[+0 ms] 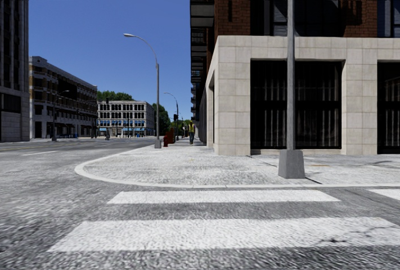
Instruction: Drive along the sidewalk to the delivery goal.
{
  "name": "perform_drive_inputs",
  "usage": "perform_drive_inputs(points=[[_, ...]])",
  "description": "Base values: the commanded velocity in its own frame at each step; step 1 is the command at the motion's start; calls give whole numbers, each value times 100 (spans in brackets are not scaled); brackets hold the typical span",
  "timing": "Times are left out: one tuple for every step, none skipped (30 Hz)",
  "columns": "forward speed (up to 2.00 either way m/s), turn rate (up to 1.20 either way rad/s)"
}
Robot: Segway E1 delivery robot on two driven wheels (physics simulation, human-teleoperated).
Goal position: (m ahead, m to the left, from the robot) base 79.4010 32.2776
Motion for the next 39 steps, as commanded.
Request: perform_drive_inputs(points=[[200, 0], [200, 0], [200, 0], [200, 0], [200, 0], [200, 0], [200, 0], [200, 0], [200, 0], [200, 0], [200, 0], [200, 0], [200, 0], [200, 0], [200, 0], [200, 0], [200, 8], [200, 27], [200, 44], [200, 58], [200, 68], [200, 68], [200, 72], [200, 73], [200, 73], [200, 50], [200, 50], [200, 22], [200, 5], [200, 0], [200, 0], [200, 0], [200, 0], [200, 0], [200, 0], [200, 0], [200, 0], [200, 0], [200, 0]])
